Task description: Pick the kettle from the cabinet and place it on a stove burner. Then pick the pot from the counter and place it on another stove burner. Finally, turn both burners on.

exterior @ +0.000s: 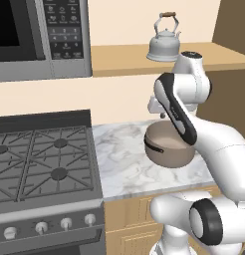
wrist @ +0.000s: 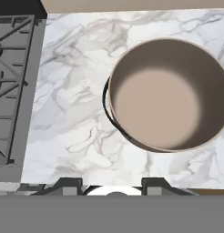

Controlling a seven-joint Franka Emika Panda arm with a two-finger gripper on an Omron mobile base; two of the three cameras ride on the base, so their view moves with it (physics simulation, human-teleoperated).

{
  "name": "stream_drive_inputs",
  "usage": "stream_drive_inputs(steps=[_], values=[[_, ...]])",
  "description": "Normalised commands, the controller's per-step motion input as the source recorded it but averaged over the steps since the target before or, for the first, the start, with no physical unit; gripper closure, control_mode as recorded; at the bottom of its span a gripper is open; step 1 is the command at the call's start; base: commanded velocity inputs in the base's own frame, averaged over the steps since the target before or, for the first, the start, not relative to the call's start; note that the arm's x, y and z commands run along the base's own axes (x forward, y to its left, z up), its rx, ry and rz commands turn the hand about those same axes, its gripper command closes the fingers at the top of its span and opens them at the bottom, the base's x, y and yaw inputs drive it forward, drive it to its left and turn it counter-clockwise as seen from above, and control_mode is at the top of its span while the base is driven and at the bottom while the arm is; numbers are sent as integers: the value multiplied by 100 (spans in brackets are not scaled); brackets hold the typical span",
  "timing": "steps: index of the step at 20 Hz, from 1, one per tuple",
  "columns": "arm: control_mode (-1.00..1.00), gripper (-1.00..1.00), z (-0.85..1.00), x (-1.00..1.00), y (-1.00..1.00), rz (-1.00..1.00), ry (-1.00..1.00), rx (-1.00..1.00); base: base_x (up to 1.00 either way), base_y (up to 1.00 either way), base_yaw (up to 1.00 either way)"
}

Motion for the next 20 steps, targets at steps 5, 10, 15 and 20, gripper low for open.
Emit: stream_drive_inputs(steps=[5, 10, 15, 20], values=[[-100, -100, 0, -1, 0, -2, -11, 0, 0, 0, 0], [-100, -100, 7, -7, 0, -6, -21, -1, 0, 0, 0], [-100, -100, 17, -7, 1, -10, -19, -4, 0, 0, 0], [-100, -100, 16, -1, 1, -9, -15, -2, 0, 0, 0]])
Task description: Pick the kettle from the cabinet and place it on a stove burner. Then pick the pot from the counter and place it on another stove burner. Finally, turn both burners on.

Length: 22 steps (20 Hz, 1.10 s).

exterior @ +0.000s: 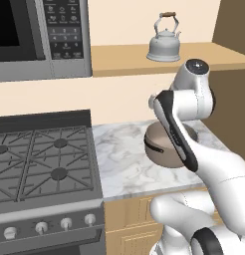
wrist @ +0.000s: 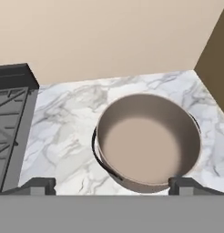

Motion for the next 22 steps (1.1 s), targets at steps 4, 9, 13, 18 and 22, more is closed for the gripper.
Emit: stream_drive_inputs(steps=[4, 9, 13, 18, 22], values=[[-100, -100, 23, 0, 0, -9, -17, -1, 0, 0, 0], [-100, -100, 35, -4, 1, -11, -18, -1, 0, 0, 0], [-100, -100, 40, 0, 12, -12, -17, -1, 0, 0, 0], [-100, -100, 40, 0, 8, -10, -18, -1, 0, 0, 0], [-100, -100, 41, 0, 0, -9, -15, 0, 0, 0, 0]])
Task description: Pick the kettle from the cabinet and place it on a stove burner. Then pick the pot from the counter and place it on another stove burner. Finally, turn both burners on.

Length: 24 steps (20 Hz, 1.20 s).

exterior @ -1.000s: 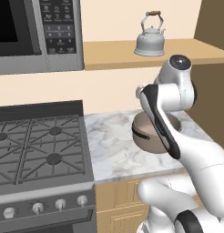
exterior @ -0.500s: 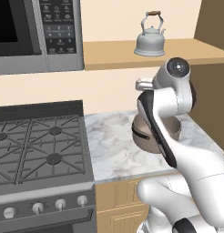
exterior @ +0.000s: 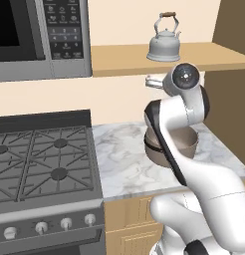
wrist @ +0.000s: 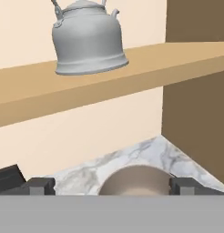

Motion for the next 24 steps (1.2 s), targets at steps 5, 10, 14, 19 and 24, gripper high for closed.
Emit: stream_drive_inputs(steps=[5, 10, 14, 19, 24], values=[[-100, -100, 40, 0, 0, -8, -15, -1, 0, 0, 0], [-100, -100, 31, 2, 5, -6, -13, -2, 0, 0, 0], [-100, -100, 23, 14, 9, -4, -6, -2, 0, 0, 0], [-100, -100, 15, 7, 0, -1, -5, 0, 0, 0, 0], [-100, -100, 13, 9, 0, 0, -4, 0, 0, 0, 0]])
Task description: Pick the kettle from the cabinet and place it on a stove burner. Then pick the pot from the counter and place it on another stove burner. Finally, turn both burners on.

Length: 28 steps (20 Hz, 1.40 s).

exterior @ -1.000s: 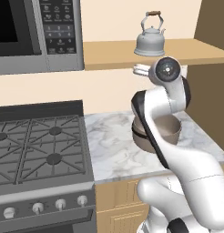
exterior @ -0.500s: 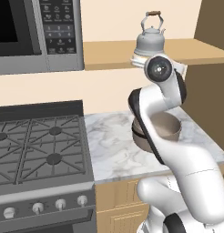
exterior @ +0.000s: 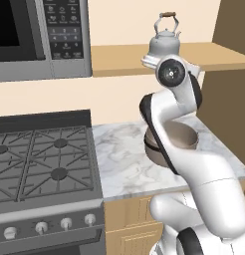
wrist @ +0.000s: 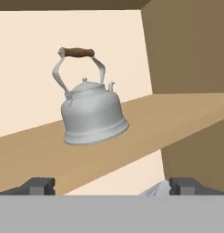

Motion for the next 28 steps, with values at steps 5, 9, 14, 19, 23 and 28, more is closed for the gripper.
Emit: stream_drive_inputs(steps=[5, 9, 14, 19, 23, 28], values=[[-100, -100, 17, 24, 13, -2, -1, -1, 0, 0, 0], [-100, -100, 16, 30, 14, -5, 0, -4, 0, 0, 0], [-100, -100, 24, 41, 1, -5, 0, -1, 0, 0, 0], [-100, -100, 27, 37, 0, -5, 1, 0, 0, 0, 0], [-100, -100, 24, 35, 0, -4, 3, 0, 0, 0, 0], [-100, -100, 21, 33, 0, -4, 4, 0, 0, 0, 0]])
